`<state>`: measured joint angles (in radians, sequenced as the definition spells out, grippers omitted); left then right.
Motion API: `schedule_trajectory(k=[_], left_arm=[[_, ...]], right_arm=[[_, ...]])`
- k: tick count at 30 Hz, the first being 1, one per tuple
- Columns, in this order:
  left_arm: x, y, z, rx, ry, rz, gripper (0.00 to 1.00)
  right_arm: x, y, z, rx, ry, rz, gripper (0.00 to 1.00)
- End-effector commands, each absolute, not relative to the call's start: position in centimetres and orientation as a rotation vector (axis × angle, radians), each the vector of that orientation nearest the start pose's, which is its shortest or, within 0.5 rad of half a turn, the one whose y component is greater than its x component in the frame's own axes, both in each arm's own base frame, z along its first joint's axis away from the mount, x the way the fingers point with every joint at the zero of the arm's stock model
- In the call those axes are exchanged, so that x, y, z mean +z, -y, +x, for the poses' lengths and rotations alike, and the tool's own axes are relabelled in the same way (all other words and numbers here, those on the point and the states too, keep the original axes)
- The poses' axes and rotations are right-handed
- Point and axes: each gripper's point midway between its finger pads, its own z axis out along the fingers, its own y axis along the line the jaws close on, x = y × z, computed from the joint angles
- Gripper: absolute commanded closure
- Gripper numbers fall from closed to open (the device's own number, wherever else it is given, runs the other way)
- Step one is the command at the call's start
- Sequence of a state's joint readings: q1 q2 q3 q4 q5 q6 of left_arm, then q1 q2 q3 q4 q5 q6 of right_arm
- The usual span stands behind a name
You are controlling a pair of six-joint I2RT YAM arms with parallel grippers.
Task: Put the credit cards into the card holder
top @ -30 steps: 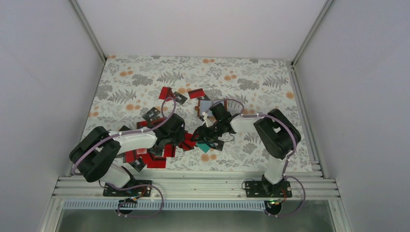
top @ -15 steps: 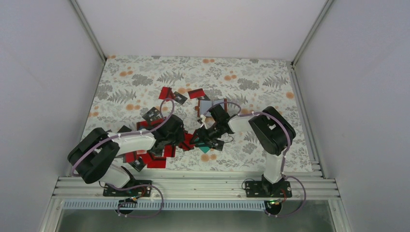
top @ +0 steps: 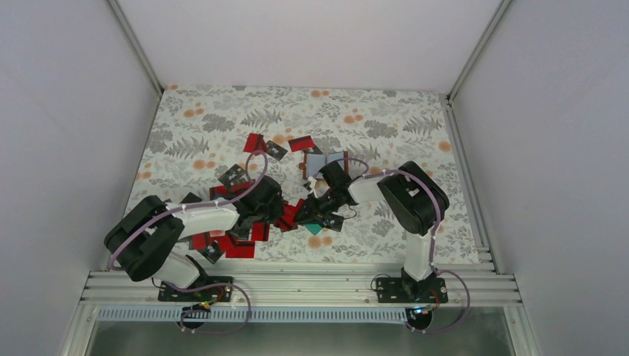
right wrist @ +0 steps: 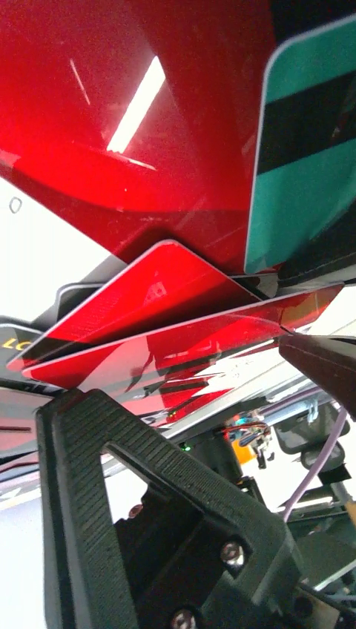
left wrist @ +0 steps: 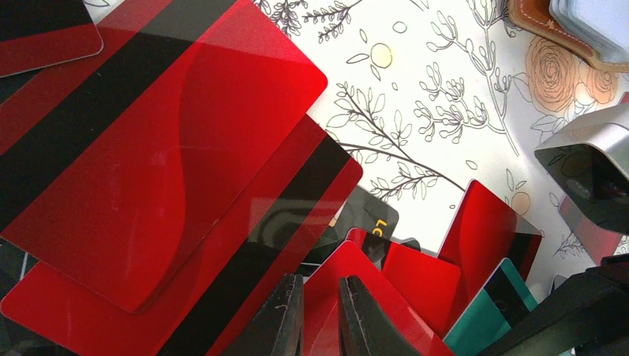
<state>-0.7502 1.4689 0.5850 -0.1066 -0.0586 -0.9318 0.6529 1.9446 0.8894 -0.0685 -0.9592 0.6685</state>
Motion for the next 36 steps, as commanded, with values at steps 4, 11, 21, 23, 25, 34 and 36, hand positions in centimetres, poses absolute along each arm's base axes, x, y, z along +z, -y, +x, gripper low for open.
schedule_trajectory(k=[4,11,21,23,25,34,36], left_arm=[[-2.0,19.4,21.1,-0.397,-2.831,-0.265,0.85],[1.2,19.6,22.4,-0.401,-2.768,-0.251,0.85],[11.1,21.0,26.5,-0.443,-2.559,-0.194,0.62],[13.3,21.2,27.4,-0.456,-2.508,-0.184,0.56],[15.6,21.4,28.2,-0.475,-2.457,-0.187,0.53],[23.9,24.6,31.1,-0.731,-2.220,-0.139,0.52],[25.8,25.5,31.6,-0.806,-2.159,-0.109,0.52]], right_arm=[[-1.3,-32.0,21.5,1.420,-3.038,-0.202,0.92],[0.2,-31.6,21.1,1.420,-3.021,-0.283,0.96],[7.7,-30.6,22.5,1.425,-2.816,-0.411,0.95],[10.0,-30.4,23.3,1.440,-2.740,-0.417,0.96],[12.4,-30.0,24.3,1.447,-2.667,-0.403,0.96],[21.5,-26.2,29.1,1.497,-2.364,-0.222,0.96],[23.4,-25.5,29.6,1.526,-2.301,-0.205,0.96]])
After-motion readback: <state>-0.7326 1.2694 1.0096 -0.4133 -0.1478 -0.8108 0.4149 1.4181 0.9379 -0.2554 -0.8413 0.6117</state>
